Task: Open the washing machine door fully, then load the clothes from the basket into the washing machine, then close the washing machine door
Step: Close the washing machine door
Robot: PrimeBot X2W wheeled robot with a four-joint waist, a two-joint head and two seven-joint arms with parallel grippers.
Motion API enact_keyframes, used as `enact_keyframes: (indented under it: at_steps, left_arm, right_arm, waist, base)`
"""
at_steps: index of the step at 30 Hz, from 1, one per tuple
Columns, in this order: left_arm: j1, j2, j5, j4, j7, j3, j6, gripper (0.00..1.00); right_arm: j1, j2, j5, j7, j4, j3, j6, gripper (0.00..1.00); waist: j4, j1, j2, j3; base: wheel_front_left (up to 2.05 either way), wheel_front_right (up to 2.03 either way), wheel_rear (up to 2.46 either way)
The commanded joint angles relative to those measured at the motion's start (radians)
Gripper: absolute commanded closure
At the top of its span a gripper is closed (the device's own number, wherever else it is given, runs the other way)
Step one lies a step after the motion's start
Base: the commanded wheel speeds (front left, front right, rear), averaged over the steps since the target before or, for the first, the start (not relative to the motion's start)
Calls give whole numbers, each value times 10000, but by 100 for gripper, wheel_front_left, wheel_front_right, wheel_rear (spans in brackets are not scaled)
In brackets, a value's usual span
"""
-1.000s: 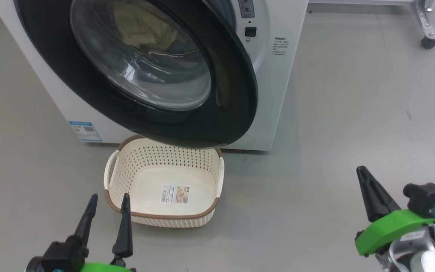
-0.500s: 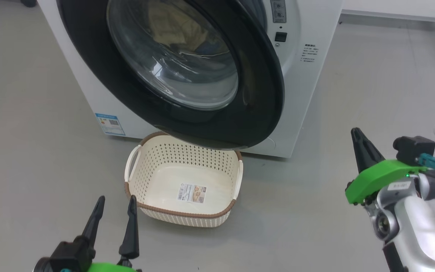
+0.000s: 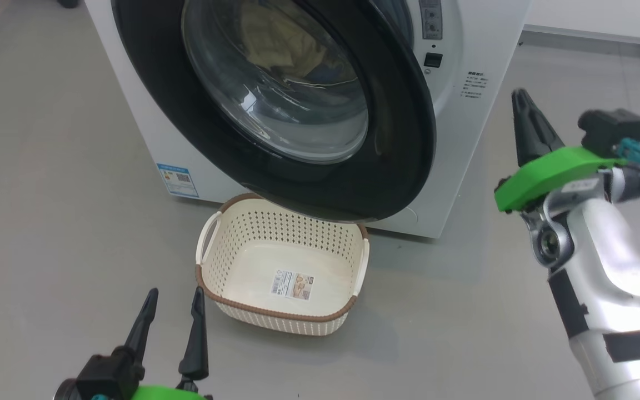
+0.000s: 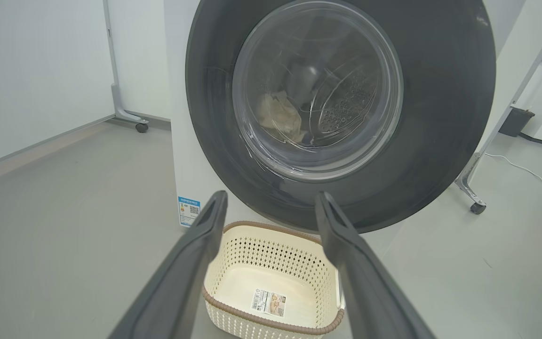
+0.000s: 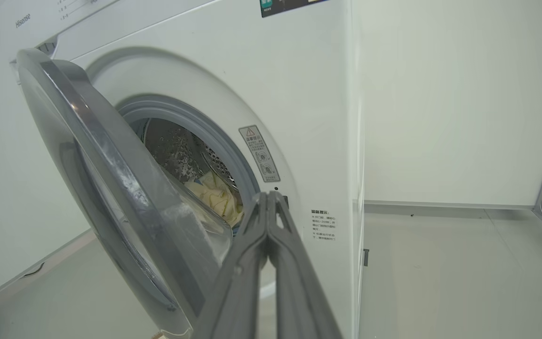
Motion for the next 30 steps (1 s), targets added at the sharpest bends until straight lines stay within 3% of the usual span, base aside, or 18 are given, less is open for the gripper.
enact_keyframes:
  at_steps: [1, 8, 13, 30]
  left_arm:
    - [-524, 105, 25, -347, -108, 408, 412, 0]
    - [-583, 141, 142, -438, -110, 423, 412, 0]
    - [-688, 58, 176, -384, -111, 357, 374, 0]
    - [-840, -123, 371, -441, -112, 524, 309, 0]
  right_arm:
    - [-629, 48, 19, -139, -500, 314, 2, 100]
    - [-1364, 160, 323, 171, -2101, 2170, 2, 100]
    - [-1332, 186, 599, 726, -2349, 3434, 2, 100]
    - [-2553, 206, 1459, 896, 736, 4525, 2, 100]
  waist:
    - [-13, 0, 0, 14]
    - [-14, 0, 0, 139]
    - [111, 0, 0, 220]
    - [364, 0, 0, 581]
  base:
    - [0, 0, 0]
    - [0, 0, 0]
    - [0, 0, 0]
    - [0, 0, 0]
